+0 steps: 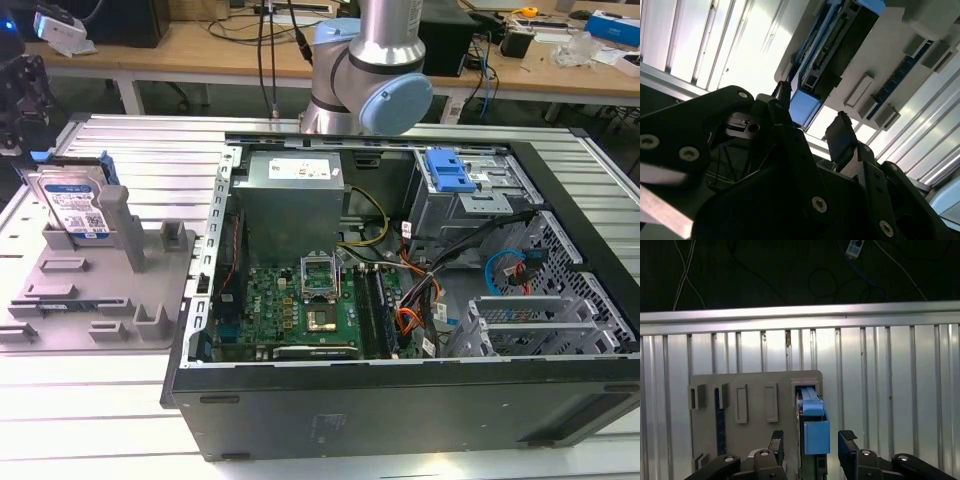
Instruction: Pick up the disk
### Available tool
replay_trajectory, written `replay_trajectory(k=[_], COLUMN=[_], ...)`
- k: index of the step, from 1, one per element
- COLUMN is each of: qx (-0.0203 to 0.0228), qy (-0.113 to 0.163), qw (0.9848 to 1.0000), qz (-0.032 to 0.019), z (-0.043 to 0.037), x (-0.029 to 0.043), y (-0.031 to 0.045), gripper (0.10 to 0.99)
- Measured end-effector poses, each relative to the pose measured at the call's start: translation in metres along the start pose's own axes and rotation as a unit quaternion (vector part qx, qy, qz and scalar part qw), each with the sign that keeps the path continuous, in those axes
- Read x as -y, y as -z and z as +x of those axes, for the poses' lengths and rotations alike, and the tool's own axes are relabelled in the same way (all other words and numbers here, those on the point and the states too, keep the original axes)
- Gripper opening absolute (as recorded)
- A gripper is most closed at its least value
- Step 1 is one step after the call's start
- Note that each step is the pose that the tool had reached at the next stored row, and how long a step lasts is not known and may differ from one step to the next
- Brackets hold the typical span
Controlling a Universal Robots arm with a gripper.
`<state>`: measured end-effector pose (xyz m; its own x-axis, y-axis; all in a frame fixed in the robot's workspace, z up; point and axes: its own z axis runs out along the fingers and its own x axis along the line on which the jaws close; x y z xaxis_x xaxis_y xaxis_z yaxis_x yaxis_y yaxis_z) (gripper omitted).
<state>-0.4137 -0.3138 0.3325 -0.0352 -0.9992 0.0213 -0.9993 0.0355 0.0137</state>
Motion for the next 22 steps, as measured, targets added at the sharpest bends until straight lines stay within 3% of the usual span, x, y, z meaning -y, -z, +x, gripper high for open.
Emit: replay_trajectory(k=[13, 22], qx=[0.0, 0.0], qy=[0.0, 0.0], qw=[1.0, 1.0], qz=[0.0001, 0.0], z=[-0.0027, -0.0028], x=[-0.0035, -0.0031], y=[-0.0168, -0.0213], gripper=[0.557, 0.557])
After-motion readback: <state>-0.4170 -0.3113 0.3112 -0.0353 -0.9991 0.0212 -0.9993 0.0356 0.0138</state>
